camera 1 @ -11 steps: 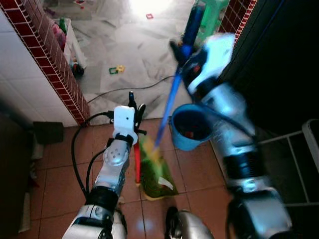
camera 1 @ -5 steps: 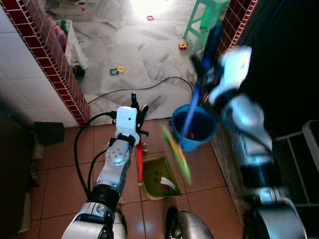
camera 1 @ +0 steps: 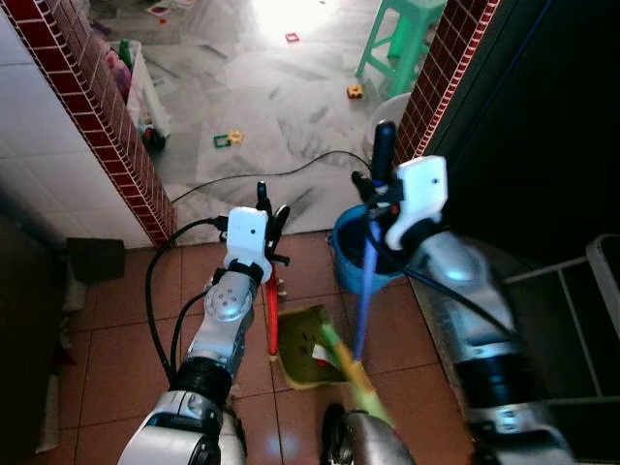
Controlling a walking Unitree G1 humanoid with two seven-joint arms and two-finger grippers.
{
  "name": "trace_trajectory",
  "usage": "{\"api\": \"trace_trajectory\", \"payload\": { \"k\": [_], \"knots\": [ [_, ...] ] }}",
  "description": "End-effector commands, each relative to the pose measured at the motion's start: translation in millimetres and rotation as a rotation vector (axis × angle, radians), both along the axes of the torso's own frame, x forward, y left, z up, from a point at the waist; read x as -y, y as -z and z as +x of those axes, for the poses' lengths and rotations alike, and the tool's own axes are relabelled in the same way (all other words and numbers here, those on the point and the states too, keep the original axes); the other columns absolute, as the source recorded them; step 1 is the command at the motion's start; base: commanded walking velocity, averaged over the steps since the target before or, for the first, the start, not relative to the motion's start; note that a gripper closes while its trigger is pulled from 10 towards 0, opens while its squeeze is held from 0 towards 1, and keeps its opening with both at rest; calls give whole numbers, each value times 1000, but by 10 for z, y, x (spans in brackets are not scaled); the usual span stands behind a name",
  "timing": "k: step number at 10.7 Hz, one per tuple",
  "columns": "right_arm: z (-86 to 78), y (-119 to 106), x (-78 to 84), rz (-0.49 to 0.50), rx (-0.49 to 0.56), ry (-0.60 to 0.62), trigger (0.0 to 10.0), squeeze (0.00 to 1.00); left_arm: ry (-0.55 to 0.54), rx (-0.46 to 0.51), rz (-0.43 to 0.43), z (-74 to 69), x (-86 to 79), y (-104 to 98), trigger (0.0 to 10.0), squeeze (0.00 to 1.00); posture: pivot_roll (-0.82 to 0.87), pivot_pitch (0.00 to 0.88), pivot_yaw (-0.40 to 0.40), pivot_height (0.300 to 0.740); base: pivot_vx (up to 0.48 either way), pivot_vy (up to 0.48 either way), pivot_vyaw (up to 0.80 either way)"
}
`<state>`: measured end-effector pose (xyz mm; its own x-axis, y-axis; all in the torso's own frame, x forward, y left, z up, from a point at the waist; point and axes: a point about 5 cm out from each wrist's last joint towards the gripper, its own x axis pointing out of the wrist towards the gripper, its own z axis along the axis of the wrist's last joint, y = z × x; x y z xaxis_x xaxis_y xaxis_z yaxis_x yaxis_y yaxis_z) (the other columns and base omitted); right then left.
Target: Sweep floor
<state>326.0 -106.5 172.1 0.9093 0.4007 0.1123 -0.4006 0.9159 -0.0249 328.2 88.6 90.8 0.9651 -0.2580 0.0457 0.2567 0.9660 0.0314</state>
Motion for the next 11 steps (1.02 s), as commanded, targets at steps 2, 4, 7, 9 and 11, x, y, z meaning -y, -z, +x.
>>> {"api": "trace_trajectory", "payload": {
  "k": [2, 4, 7, 9, 11],
  "knots": [
    [74, -329, -1, 150, 92, 35, 10000, 0, 24, -75, -2, -48, 81, 139, 10000, 0, -52, 107, -58, 740, 0, 0, 0],
    [139, -484, 69, 185, 130, 40, 10000, 0, 28, -73, -26, -23, 107, 114, 10000, 0, -63, 85, -54, 740, 0, 0, 0],
    [190, -566, 187, 124, 174, 53, 10000, 0, 62, -27, -104, 45, 151, -32, 10000, 0, -67, 54, -51, 740, 0, 0, 0],
    [189, -620, 176, 2, 248, 4, 10000, 0, 65, 3, -114, 101, 116, -131, 10000, 0, -50, 49, -65, 740, 0, 0, 0],
    [194, -495, 188, -39, 233, 6, 10000, 0, 68, 65, -86, 96, -1, -243, 10000, 0, -29, 47, -51, 740, 0, 0, 0]
  ]
}}
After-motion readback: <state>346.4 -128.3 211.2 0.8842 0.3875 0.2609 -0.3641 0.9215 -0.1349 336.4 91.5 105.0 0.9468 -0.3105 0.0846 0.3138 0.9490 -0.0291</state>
